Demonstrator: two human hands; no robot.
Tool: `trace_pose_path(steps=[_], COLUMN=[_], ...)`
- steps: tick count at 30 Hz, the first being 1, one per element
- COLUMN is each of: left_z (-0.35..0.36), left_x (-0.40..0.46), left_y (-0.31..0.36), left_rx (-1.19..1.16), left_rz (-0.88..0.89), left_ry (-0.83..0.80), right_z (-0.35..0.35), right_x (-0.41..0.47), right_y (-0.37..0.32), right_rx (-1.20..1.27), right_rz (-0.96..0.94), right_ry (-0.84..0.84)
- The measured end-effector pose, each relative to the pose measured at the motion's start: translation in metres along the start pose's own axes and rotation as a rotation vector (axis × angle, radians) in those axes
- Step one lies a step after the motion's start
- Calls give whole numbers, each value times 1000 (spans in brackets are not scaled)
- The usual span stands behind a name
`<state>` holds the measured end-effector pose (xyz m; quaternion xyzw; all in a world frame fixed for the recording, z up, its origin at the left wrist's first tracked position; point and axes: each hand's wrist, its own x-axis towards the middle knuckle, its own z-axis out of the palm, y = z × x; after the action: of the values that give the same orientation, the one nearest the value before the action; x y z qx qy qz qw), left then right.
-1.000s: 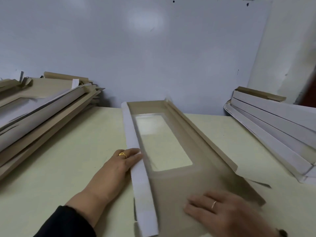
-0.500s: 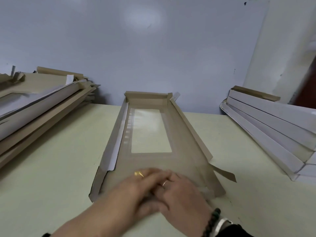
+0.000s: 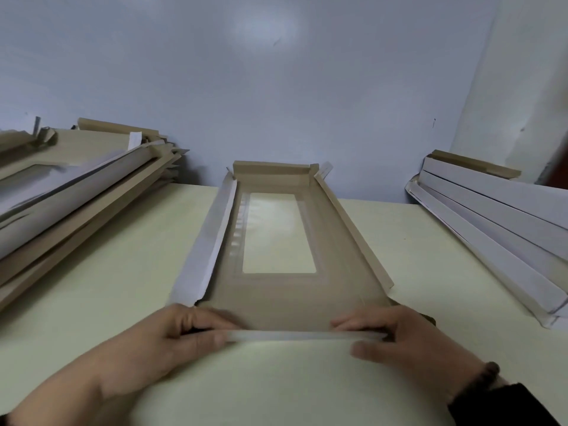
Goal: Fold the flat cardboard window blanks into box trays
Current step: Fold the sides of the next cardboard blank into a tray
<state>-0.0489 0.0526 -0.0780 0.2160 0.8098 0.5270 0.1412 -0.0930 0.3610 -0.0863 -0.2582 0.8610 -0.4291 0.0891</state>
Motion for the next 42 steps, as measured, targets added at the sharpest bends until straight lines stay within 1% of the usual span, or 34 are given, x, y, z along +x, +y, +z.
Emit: trace_pose_path(steps=[2, 5, 7, 10, 12, 15, 18, 20, 22, 23, 24, 25, 27, 29, 31, 33, 36, 40, 42], left_z=[-1, 5, 10, 17, 19, 22, 28, 34, 43, 50, 57, 63, 69, 65, 60, 54, 43, 30, 24], left_x=[-1, 3, 5, 8, 9, 13, 16, 16, 19, 23, 28, 34, 40, 41, 37, 33, 26, 18, 16], left_y=[3, -3, -7, -8, -8, -9, -7, 0, 5, 6, 6, 3, -9, -17, -17, -16, -14, -13, -12], left_rx=[6, 155, 206, 303, 433, 738, 1043, 1104, 1074, 1041, 969, 869, 798, 825, 848, 837, 770, 715, 698], left_rz=[-23, -79, -109, -122, -113, -118, -116, -50, 97, 137, 167, 166, 142, 80, 17, -26, -82, -111, -102], left_ry=[100, 338, 449, 557, 597, 599, 557, 517, 432, 341, 264, 211, 251, 271, 248, 233, 247, 343, 385], right_z=[-1, 6, 8, 14, 19, 26, 30, 33, 40, 46, 53, 60, 68, 63, 56, 47, 33, 21, 19], right_x=[0, 2, 5, 9, 11, 16, 19, 18, 17, 18, 20, 24, 28, 29, 26, 22, 17, 14, 14], right_y=[-3, -4, -1, 4, 5, 5, 1, -10, -18, -23, -29, -31, -25, -18, -13, -9, -2, 2, 2], right_rx=[35, 10, -39, -77, -146, -301, -541, -757, -803, -808, -730, -634, -529, -495, -438, -404, -375, -341, -335], right_rz=[10, 8, 19, 40, 60, 103, 106, 42, -128, -215, -243, -249, -233, -195, -165, -141, -122, -107, -111], right_ry=[42, 107, 200, 360, 422, 467, 397, 338, 359, 319, 196, 109, 52, -3, -28, -21, 50, 188, 221])
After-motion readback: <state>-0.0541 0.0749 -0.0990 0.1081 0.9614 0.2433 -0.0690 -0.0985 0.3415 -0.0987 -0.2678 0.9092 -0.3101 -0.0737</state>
